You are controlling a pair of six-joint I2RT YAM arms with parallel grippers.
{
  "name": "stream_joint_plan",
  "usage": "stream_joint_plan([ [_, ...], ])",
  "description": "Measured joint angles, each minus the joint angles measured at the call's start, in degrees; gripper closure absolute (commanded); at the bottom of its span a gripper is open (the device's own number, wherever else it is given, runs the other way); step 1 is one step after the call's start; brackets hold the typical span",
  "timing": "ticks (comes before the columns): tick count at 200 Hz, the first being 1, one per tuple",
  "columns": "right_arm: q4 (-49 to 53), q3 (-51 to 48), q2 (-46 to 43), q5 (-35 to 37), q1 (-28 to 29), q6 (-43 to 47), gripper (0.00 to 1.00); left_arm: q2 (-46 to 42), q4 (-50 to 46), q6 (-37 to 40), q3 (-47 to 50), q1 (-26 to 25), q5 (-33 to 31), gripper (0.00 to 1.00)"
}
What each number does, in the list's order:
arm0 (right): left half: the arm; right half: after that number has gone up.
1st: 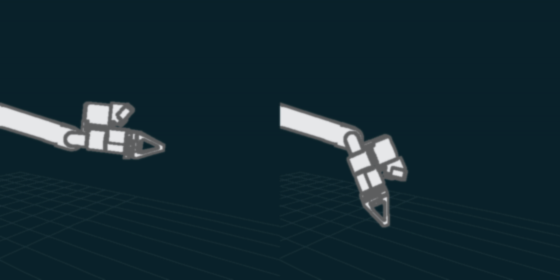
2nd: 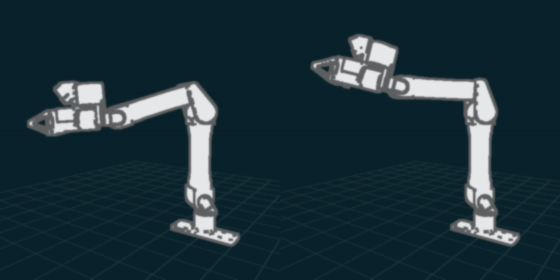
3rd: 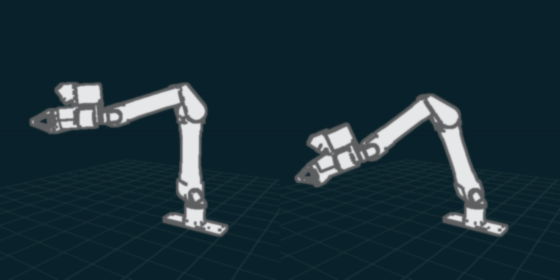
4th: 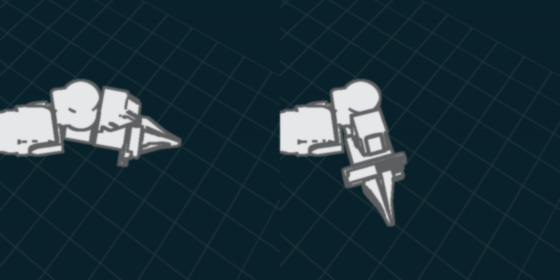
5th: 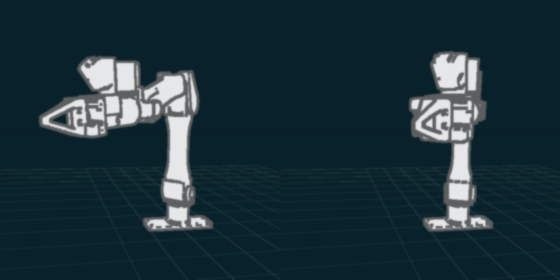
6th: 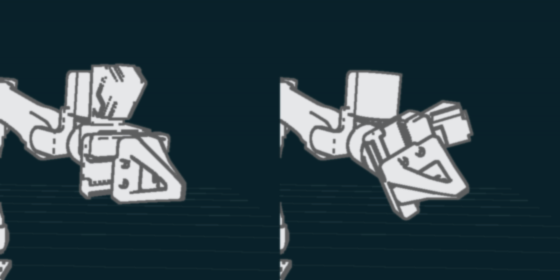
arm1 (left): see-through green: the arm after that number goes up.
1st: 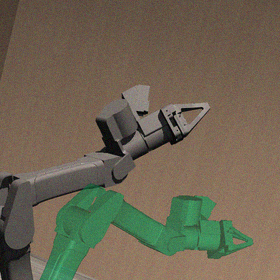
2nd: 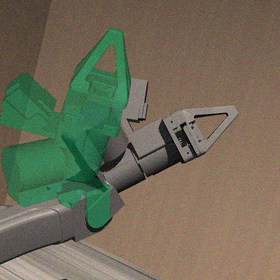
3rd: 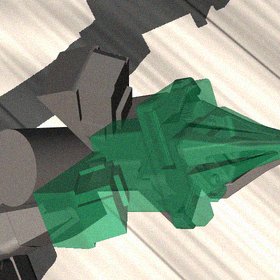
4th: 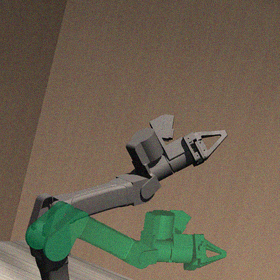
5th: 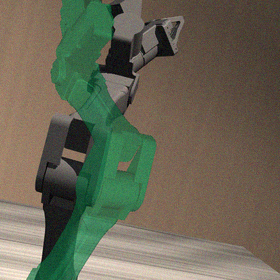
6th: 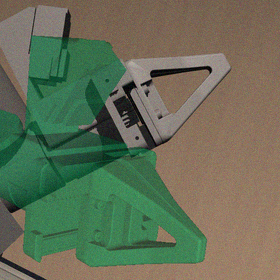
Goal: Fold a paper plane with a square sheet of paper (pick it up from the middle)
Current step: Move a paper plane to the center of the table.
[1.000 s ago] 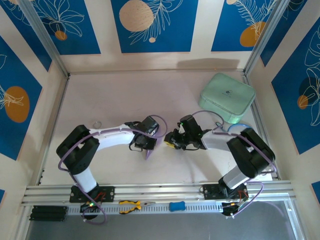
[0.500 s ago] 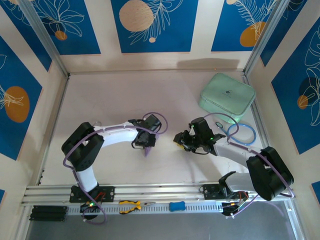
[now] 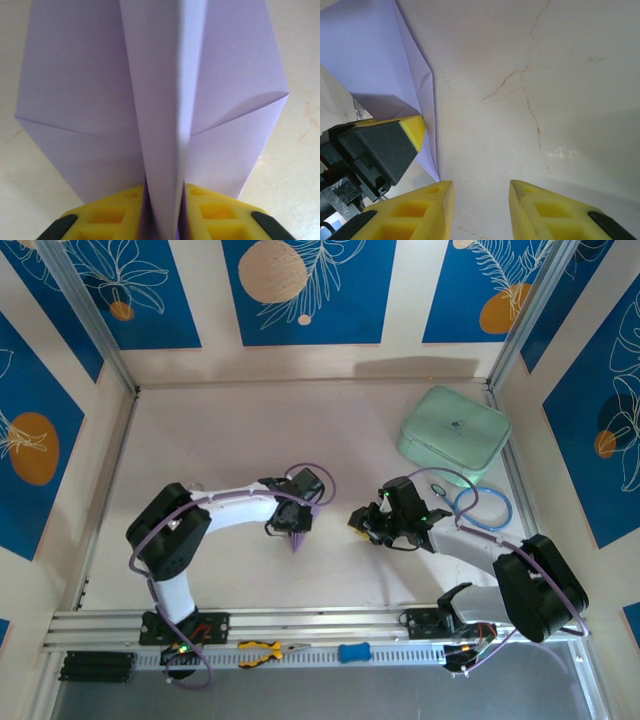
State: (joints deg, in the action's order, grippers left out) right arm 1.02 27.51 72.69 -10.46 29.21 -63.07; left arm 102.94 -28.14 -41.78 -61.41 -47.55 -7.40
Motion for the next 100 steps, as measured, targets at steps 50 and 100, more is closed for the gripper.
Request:
stream_joint_plan([
  [50,2.8,0.0,-4.1,0.0,-1.8,2.1,0.64,2.3,0.5,-3.7,-2.5,-0.6,-2.4,0.61],
  [100,4.8,-2.0,-10.8,-1.2,-6.2,3.8,0.61,4.2,-0.5,-6.4,-5.0,-1.9,-6.2,0.57],
])
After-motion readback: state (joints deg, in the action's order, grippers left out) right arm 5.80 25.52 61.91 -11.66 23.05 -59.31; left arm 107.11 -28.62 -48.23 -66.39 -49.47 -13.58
